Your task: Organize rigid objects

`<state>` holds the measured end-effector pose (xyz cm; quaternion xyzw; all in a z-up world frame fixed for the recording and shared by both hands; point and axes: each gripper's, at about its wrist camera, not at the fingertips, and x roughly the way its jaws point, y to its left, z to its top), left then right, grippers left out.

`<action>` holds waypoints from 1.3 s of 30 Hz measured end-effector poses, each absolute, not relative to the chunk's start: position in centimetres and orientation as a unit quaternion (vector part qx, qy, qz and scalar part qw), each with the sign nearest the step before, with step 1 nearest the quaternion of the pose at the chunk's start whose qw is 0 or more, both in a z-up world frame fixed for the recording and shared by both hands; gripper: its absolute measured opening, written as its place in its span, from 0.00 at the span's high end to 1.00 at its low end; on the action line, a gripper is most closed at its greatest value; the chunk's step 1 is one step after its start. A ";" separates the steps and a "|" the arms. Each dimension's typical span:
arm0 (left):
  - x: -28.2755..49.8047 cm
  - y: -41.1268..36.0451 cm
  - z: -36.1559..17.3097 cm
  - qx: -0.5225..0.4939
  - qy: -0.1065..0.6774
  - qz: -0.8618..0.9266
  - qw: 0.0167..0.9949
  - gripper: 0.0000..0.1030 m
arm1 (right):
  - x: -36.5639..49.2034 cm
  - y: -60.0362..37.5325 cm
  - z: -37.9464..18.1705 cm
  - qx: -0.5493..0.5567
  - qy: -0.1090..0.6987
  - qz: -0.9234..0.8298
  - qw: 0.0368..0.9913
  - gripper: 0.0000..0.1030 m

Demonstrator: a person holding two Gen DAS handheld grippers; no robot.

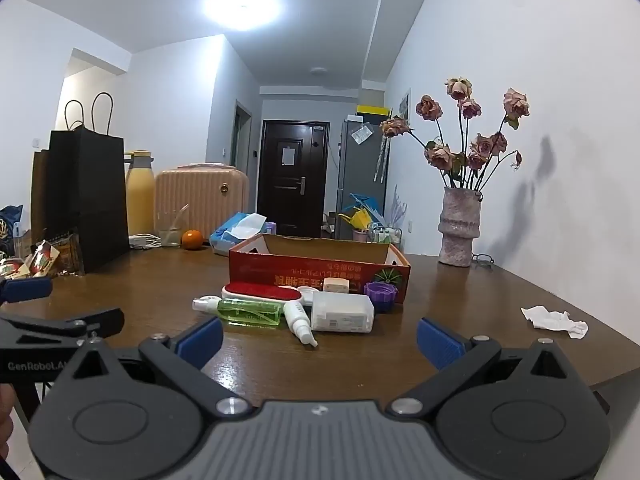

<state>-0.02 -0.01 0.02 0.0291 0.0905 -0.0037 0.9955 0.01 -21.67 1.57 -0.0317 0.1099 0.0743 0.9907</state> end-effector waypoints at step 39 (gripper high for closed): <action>-0.3 -0.3 0.0 0.030 0.087 -0.017 0.996 0.00 | 0.2 -21.5 1.2 -0.036 0.117 0.069 0.990 0.00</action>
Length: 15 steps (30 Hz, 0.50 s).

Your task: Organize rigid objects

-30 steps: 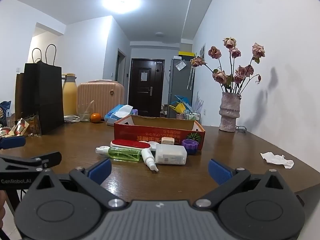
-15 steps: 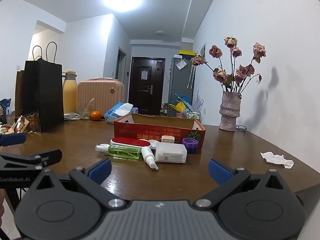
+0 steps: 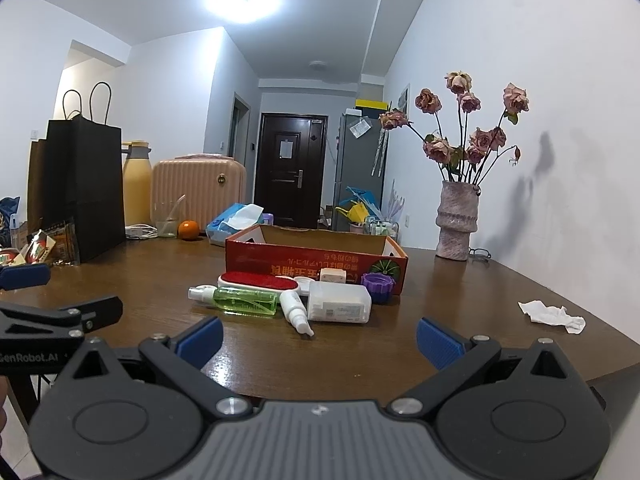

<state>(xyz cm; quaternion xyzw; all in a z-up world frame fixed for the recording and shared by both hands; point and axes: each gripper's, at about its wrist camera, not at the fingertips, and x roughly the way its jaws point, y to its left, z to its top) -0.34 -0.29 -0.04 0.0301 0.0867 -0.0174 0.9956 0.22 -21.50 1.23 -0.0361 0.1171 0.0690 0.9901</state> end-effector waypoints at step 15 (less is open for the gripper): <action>-0.2 -0.3 -0.1 0.035 0.090 -0.022 0.995 0.00 | 0.0 -21.6 0.9 -0.034 0.120 0.066 0.990 0.00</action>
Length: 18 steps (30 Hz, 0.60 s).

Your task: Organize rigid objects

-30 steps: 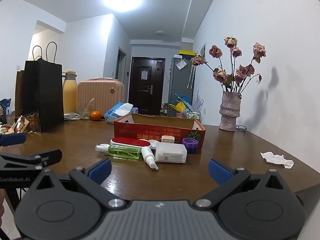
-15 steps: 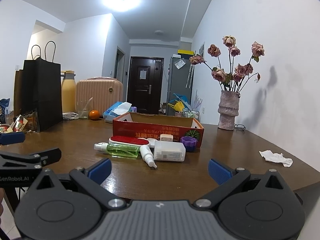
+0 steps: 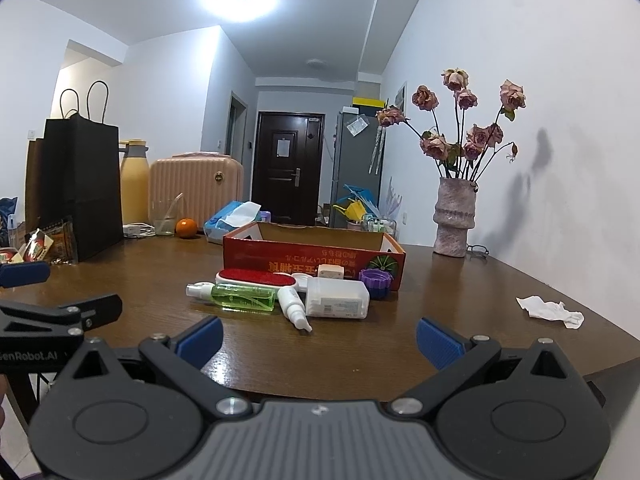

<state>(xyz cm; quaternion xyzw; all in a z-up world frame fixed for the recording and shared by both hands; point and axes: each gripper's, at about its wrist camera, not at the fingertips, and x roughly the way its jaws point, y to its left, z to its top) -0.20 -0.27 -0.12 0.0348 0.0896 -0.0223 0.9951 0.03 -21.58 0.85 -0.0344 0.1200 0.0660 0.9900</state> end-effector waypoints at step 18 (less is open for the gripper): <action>0.1 -0.6 -0.3 0.039 0.097 -0.028 0.994 0.00 | 0.4 -21.8 0.3 -0.031 0.130 0.061 0.989 0.00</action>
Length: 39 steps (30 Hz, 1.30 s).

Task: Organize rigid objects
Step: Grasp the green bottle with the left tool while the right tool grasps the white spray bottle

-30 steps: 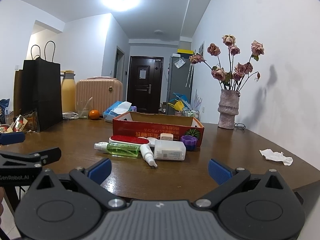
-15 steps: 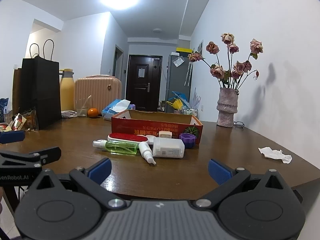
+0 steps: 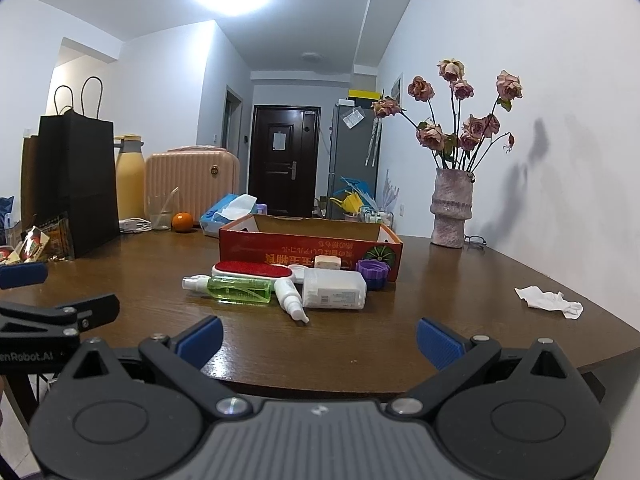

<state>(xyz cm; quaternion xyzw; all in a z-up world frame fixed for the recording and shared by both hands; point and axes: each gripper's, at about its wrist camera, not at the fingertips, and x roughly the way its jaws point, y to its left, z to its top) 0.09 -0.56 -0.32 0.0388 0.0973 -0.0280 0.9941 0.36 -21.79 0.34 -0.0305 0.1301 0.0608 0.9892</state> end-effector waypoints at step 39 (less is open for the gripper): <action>19.8 1.0 -0.1 0.117 0.276 -0.216 0.929 0.00 | 18.9 -19.3 -2.3 -0.003 0.268 0.143 0.953 0.40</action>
